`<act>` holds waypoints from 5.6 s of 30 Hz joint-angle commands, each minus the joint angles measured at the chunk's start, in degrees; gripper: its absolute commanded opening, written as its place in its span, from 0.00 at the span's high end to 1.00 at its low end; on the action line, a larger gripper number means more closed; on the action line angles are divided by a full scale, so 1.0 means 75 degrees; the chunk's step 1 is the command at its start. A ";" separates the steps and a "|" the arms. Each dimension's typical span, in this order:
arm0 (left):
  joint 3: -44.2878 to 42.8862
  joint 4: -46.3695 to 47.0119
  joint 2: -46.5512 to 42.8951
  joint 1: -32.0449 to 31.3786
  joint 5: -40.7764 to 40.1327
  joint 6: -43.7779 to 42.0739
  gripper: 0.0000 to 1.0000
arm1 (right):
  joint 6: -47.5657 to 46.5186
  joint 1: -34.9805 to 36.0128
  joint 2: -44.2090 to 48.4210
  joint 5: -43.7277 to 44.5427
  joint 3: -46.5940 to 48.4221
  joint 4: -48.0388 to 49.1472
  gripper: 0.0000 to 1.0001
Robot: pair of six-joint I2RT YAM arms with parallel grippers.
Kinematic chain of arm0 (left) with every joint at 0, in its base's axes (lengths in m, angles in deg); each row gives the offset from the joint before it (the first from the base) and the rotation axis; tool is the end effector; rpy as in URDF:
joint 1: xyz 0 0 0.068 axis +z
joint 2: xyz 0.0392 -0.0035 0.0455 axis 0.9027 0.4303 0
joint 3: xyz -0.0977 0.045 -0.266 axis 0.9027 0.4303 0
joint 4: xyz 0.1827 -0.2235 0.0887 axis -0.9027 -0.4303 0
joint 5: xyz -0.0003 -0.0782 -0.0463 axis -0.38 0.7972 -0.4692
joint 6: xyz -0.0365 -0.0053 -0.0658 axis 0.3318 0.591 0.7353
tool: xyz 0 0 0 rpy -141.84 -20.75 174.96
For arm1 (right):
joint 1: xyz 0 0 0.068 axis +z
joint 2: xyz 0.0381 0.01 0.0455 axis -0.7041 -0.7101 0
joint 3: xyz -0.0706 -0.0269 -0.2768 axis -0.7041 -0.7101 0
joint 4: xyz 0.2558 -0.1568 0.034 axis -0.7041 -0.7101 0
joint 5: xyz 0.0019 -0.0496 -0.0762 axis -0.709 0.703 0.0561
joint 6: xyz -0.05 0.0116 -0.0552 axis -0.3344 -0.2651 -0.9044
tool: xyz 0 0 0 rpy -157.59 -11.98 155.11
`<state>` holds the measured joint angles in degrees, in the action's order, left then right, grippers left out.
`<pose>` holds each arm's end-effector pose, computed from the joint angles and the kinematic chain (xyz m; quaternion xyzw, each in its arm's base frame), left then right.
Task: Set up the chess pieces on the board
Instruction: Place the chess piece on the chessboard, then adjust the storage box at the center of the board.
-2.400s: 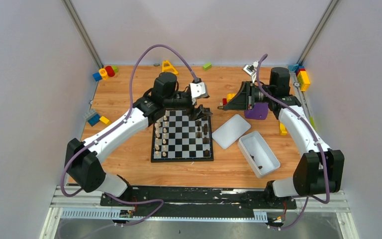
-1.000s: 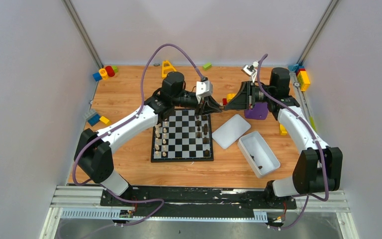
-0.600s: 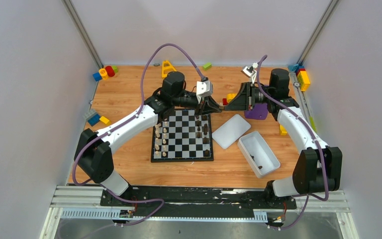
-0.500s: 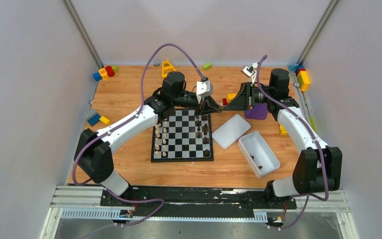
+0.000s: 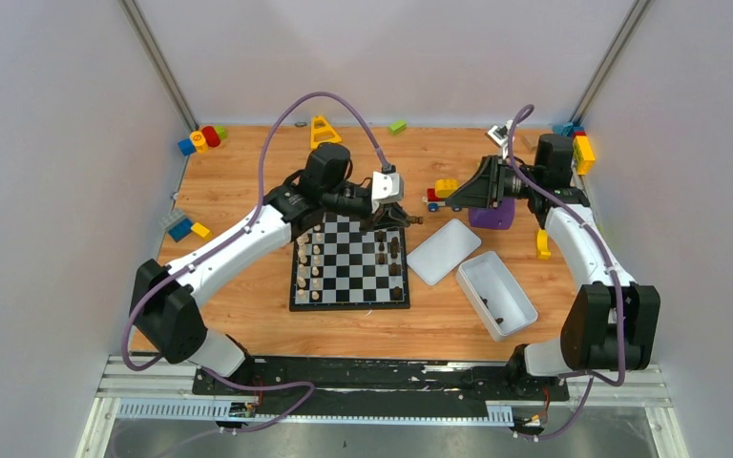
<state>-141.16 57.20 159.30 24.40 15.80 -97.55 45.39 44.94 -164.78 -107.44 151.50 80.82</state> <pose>0.2774 -0.2971 0.3435 0.5895 0.5285 -0.4224 0.4414 0.3437 0.0641 0.3190 -0.2124 0.6955 0.6286 0.2757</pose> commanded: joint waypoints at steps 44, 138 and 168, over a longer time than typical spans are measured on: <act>-0.5446 -0.9100 0.5214 -0.2491 -0.5676 -0.1572 1.00 | -0.2866 -0.3146 0.1594 -0.0468 -0.0803 -0.1747 0.53; -0.4581 -0.8168 0.2633 -0.1944 -0.6038 -0.1019 0.47 | -0.8022 -0.2913 0.1606 0.5518 -0.1445 -0.5394 0.50; -0.2673 -0.6867 0.0639 -0.0642 -0.6083 -0.1024 0.28 | -0.6644 -0.3305 -0.0082 0.8077 -0.1501 -0.4392 0.68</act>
<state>-162.25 3.17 166.36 19.19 -28.31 -105.44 -7.04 25.29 -168.39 -50.94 138.28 48.21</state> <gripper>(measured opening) 0.708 0.316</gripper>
